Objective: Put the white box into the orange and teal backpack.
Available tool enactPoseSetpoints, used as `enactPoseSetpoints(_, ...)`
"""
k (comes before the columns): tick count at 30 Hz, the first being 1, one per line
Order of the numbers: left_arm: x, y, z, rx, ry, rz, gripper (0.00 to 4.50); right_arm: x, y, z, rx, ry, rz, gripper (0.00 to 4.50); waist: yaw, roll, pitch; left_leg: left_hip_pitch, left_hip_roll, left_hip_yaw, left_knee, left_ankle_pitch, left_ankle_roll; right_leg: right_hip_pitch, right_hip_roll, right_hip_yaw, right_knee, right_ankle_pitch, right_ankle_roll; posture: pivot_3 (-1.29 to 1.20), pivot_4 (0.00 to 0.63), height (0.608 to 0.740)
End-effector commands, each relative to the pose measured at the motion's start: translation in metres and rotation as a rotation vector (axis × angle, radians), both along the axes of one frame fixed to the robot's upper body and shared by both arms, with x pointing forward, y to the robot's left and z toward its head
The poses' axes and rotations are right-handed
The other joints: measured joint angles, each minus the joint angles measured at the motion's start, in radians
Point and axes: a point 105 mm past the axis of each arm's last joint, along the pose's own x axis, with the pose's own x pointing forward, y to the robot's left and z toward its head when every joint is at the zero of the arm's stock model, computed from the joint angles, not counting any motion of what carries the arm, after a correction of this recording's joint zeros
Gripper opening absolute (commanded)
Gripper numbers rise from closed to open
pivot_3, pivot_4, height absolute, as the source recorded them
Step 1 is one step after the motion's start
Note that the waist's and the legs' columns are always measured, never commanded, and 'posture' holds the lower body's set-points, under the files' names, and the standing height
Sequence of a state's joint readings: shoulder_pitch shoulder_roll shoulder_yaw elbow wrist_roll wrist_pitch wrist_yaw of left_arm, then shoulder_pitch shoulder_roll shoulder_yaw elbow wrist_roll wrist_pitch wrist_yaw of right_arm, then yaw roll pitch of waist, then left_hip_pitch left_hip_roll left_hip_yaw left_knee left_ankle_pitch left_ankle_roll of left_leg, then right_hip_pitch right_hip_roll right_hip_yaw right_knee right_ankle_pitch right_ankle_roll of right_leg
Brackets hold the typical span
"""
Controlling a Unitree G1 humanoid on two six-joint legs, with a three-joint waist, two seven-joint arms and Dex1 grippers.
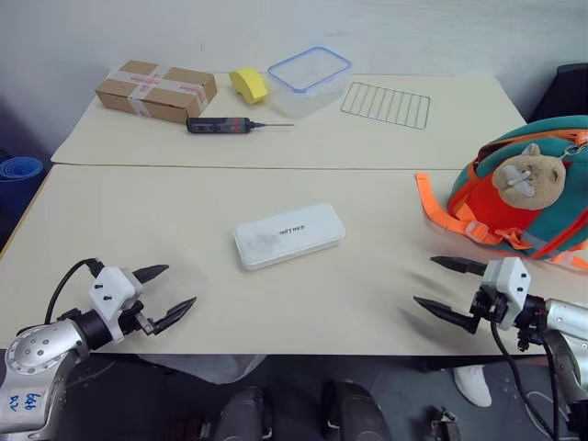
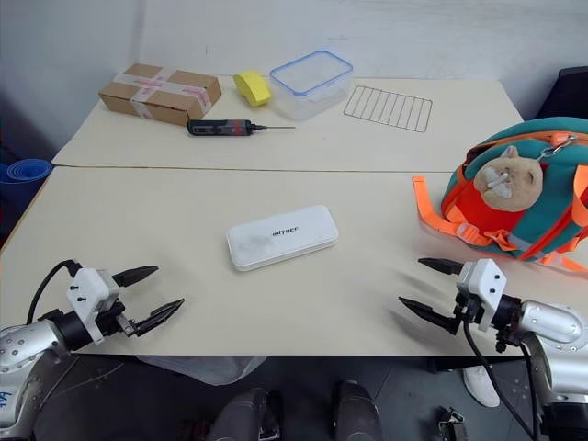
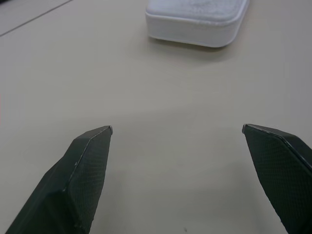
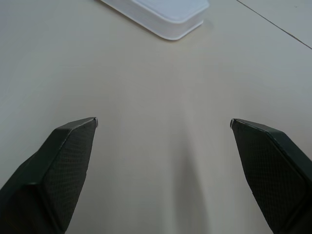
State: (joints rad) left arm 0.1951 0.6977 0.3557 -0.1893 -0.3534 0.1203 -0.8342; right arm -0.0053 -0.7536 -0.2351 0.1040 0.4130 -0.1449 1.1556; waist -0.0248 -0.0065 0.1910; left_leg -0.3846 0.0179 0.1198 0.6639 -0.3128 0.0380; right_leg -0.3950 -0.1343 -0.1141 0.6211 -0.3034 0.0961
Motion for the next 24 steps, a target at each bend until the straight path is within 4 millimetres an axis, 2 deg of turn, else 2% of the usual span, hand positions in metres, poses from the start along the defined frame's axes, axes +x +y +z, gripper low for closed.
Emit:
enactPoseSetpoints(1, 0.001, -0.003, 0.015, 0.001, -0.031, -0.037, 4.50, 0.000, 0.004, 0.003, 0.016, -0.028, 0.002, 4.47, 0.000, 0.000, 0.000, 0.000, 0.000, 0.000, 0.000, 0.000, 0.000, 0.000, 0.000, 0.000, 0.000, 0.000, 0.000, 0.00, 0.150, 0.740)
enactPoseSetpoints(5, 0.005, -0.009, 0.024, -0.075, -0.016, -0.051, 4.50, 0.007, 0.019, 0.011, 0.076, -0.043, 0.002, 4.47, 0.000, 0.000, 0.000, 0.000, 0.000, 0.000, 0.000, 0.000, 0.000, 0.000, 0.000, 0.000, 0.000, 0.000, 0.000, 0.00, 0.150, 0.740)
enactPoseSetpoints(8, 0.012, -0.011, 0.024, -0.072, 0.019, -0.014, 3.88, 0.023, 0.039, 0.021, 0.084, -0.038, 0.009, 3.85, -0.003, 0.000, 0.000, 0.000, 0.000, 0.000, 0.000, 0.000, 0.000, 0.000, 0.000, 0.000, 0.001, 0.000, 0.000, 0.00, 0.150, 0.740)
enactPoseSetpoints(10, 0.019, -0.010, 0.022, -0.042, 0.027, 0.036, 3.24, 0.034, 0.050, 0.023, 0.057, -0.029, 0.005, 3.15, -0.005, 0.000, 0.000, 0.000, 0.000, 0.000, 0.000, 0.000, -0.001, 0.000, 0.000, 0.001, 0.001, 0.000, 0.000, 0.00, 0.150, 0.740)
enactPoseSetpoints(14, 0.042, -0.025, 0.025, -0.086, 0.037, 0.112, 1.95, 0.079, 0.075, 0.024, -0.027, -0.098, -0.055, 1.75, -0.003, 0.000, 0.000, 0.000, 0.000, 0.000, 0.000, 0.001, -0.002, -0.001, 0.000, 0.000, 0.002, 0.000, 0.000, 0.00, 0.150, 0.740)
enactPoseSetpoints(19, 0.061, -0.040, 0.025, -0.106, 0.047, 0.121, 0.38, 0.117, 0.089, 0.017, -0.072, -0.137, -0.119, 0.07, 0.000, 0.000, 0.000, -0.002, -0.001, -0.001, 0.001, 0.002, -0.001, -0.002, 0.001, -0.001, 0.007, 0.000, 0.000, 0.00, 0.150, 0.740)
enactPoseSetpoints(20, 0.065, -0.043, 0.025, -0.108, 0.052, 0.120, 0.06, 0.122, 0.094, 0.017, -0.071, -0.141, -0.112, 0.00, -0.001, 0.000, 0.000, -0.003, -0.002, -0.001, 0.001, 0.003, 0.000, -0.002, 0.001, -0.001, 0.006, 0.000, 0.000, 0.00, 0.150, 0.740)
enactPoseSetpoints(24, 0.069, -0.057, 0.020, -0.105, 0.096, 0.076, 0.03, 0.129, 0.113, 0.016, -0.052, -0.133, -0.050, 0.00, -0.006, 0.000, 0.000, -0.003, -0.003, 0.000, 0.002, 0.003, 0.000, -0.002, 0.002, -0.001, 0.005, 0.000, 0.000, 0.00, 0.150, 0.740)
